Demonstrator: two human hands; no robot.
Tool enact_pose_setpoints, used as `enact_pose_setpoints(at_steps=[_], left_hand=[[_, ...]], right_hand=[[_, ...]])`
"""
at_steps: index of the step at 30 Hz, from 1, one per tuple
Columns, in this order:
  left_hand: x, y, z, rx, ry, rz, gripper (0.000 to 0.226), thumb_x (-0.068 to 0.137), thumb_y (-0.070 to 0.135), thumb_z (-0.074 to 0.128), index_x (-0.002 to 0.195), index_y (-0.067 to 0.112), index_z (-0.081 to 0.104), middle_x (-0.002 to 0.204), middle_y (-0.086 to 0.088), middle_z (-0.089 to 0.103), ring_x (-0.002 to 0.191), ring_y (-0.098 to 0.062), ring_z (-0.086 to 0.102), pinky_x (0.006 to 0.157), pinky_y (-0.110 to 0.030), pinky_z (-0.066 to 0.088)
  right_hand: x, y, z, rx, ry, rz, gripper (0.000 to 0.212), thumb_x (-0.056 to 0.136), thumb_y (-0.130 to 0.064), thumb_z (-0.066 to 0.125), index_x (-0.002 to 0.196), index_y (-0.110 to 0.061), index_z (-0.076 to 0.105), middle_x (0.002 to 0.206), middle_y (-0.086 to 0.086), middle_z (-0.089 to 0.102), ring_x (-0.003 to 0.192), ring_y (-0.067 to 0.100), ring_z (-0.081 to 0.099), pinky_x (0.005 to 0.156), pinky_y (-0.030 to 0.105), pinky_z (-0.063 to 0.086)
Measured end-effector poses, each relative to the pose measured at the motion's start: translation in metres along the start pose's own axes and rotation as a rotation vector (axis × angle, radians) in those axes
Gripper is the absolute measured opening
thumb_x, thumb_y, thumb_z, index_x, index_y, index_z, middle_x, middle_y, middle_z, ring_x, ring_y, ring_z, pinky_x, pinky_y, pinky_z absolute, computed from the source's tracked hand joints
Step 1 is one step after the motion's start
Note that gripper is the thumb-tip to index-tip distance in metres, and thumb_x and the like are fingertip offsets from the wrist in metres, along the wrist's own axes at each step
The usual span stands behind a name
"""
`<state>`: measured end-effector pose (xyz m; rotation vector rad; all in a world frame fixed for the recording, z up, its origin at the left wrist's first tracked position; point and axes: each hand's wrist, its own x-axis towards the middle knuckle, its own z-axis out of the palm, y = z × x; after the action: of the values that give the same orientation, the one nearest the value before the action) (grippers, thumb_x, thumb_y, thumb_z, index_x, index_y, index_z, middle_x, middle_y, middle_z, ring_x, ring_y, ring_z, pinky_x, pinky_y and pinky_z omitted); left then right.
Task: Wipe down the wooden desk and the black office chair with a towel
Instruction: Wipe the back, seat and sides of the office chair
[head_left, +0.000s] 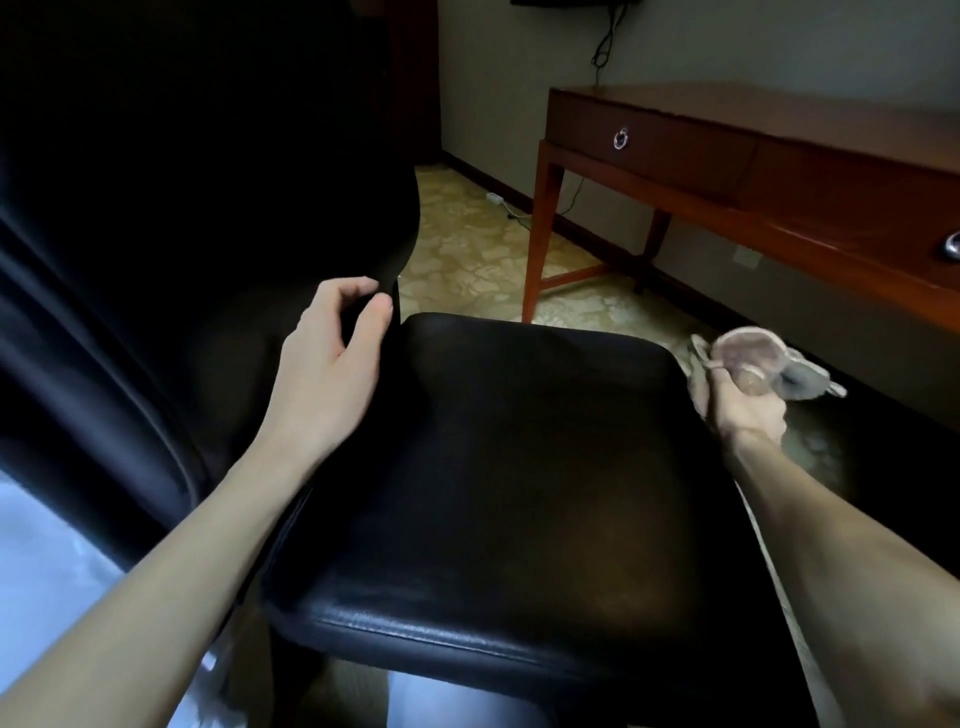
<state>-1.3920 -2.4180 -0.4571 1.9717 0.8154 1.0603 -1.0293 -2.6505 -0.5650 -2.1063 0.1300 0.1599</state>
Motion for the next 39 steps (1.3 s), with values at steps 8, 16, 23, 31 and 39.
enact_pose_setpoints(at_steps=[8, 16, 23, 31, 39], left_hand=[[-0.007, 0.011, -0.006, -0.044, 0.012, -0.029, 0.027, 0.102, 0.044, 0.051, 0.12, 0.031, 0.066, 0.108, 0.024, 0.069, 0.109, 0.005, 0.062, 0.1, -0.025, 0.046], [-0.012, 0.017, -0.01, -0.102, -0.022, -0.023, 0.035, 0.093, 0.054, 0.05, 0.109, 0.03, 0.07, 0.108, 0.02, 0.073, 0.109, 0.004, 0.064, 0.103, -0.023, 0.046], [-0.001, 0.007, 0.003, -0.19, -0.149, -0.094, 0.051, 0.083, 0.072, 0.048, 0.105, 0.032, 0.07, 0.109, 0.005, 0.075, 0.104, 0.002, 0.069, 0.091, -0.021, 0.049], [-0.012, 0.021, 0.002, -0.27, -0.322, -0.078, 0.04, 0.091, 0.059, 0.05, 0.107, 0.029, 0.07, 0.111, 0.002, 0.078, 0.111, -0.005, 0.069, 0.109, -0.034, 0.046], [-0.092, 0.043, -0.113, 0.443, -0.171, 0.943, 0.02, 0.101, 0.017, 0.058, 0.103, 0.01, 0.076, 0.096, -0.001, 0.075, 0.088, -0.024, 0.071, 0.074, -0.042, 0.057]], right_hand=[[-0.023, -0.063, 0.086, -0.624, -0.207, -0.338, 0.079, 0.092, -0.073, 0.043, 0.153, -0.023, 0.044, 0.163, 0.015, 0.032, 0.149, 0.043, 0.029, 0.12, 0.063, 0.023], [-0.168, -0.125, 0.227, -0.724, -0.556, -0.985, 0.069, 0.083, -0.065, 0.055, 0.14, -0.027, 0.054, 0.145, 0.01, 0.055, 0.134, 0.035, 0.051, 0.111, 0.044, 0.04], [-0.237, -0.073, 0.195, -0.695, -0.639, -1.431, 0.066, 0.084, -0.069, 0.046, 0.135, -0.03, 0.062, 0.149, 0.009, 0.055, 0.149, 0.035, 0.033, 0.123, 0.052, 0.022], [-0.28, 0.001, 0.079, -0.214, -1.078, -1.75, 0.025, 0.074, -0.027, 0.069, 0.095, -0.018, 0.079, 0.109, -0.002, 0.076, 0.117, 0.024, 0.067, 0.104, 0.042, 0.049], [-0.296, -0.031, 0.087, -0.512, -0.785, -1.473, 0.049, 0.078, -0.045, 0.082, 0.121, -0.023, 0.074, 0.131, -0.002, 0.068, 0.13, 0.025, 0.058, 0.113, 0.047, 0.039]])
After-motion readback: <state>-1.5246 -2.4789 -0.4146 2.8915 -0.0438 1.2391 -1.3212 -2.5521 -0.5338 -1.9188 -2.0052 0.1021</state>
